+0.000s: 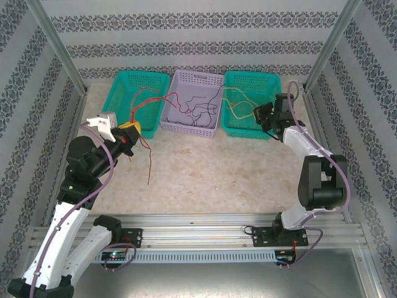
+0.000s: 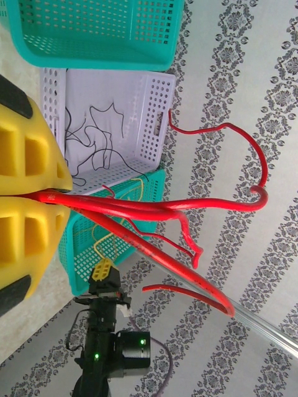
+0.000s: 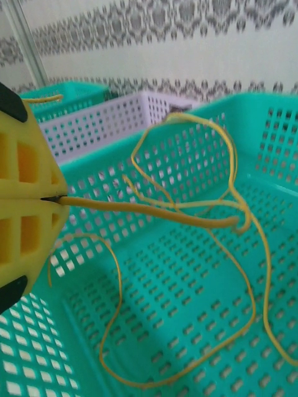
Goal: Untangle the cables
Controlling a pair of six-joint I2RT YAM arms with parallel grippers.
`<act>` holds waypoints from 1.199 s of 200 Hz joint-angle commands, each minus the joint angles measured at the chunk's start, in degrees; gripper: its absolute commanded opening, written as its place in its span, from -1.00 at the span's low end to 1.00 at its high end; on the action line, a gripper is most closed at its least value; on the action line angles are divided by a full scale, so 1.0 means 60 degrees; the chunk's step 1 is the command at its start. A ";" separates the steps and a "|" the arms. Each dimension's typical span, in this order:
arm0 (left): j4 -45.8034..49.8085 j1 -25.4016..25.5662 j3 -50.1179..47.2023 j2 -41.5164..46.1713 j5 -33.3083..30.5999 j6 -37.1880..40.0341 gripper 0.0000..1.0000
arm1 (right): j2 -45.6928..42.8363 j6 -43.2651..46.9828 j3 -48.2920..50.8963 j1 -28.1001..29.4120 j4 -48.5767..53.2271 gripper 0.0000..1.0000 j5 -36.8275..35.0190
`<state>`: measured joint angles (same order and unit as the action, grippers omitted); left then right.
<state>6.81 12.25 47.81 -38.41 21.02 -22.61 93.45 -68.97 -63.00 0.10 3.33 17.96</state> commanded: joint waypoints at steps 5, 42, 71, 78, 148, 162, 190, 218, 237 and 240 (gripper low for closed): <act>-0.0480 -0.0079 0.0160 0.0059 0.0222 -0.0086 -1.00 | 0.0465 0.0885 -0.0585 -0.0090 0.0848 -1.00 -0.0767; -0.0483 -0.0083 0.0159 0.0001 0.0249 -0.0085 -1.00 | 0.0921 0.1507 -0.1094 -0.0002 0.1510 -1.00 -0.2000; -0.0469 -0.0081 0.0176 -0.0050 0.0273 -0.0094 -1.00 | 0.1634 0.2026 -0.1837 0.0013 0.2114 -1.00 -0.2602; -0.0461 -0.0079 0.0176 -0.0051 0.0259 -0.0093 -1.00 | 0.1793 0.2121 -0.1988 0.0012 0.2213 -1.00 -0.2670; -0.0465 -0.0079 0.0188 -0.0174 0.0279 -0.0076 -1.00 | 0.2861 0.3142 -0.3521 0.0363 0.3377 -1.00 -0.4424; -0.0465 -0.0079 0.0190 -0.0202 0.0292 -0.0075 -1.00 | 0.3085 0.3288 -0.3853 0.0398 0.3540 -1.00 -0.4369; -0.0446 -0.0079 0.0204 -0.0246 0.0284 -0.0073 -1.00 | 0.3321 0.3688 -0.4385 0.0711 0.3770 -1.00 -0.4543; -0.0444 -0.0080 0.0210 -0.0277 0.0297 -0.0058 -1.00 | 0.3497 0.3899 -0.4789 0.0803 0.4108 -0.55 -0.4400; -0.0439 -0.0079 0.0205 -0.0288 0.0301 -0.0062 -1.00 | 0.3350 0.3835 -0.4713 0.0783 0.4156 -0.32 -0.4291; -0.0434 -0.0079 0.0205 -0.0292 0.0296 -0.0063 -1.00 | 0.3307 0.3790 -0.4658 0.0768 0.4130 -0.29 -0.4195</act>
<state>6.81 12.25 47.83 -40.29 22.06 -22.61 113.21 -47.27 -90.26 4.91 25.58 -6.70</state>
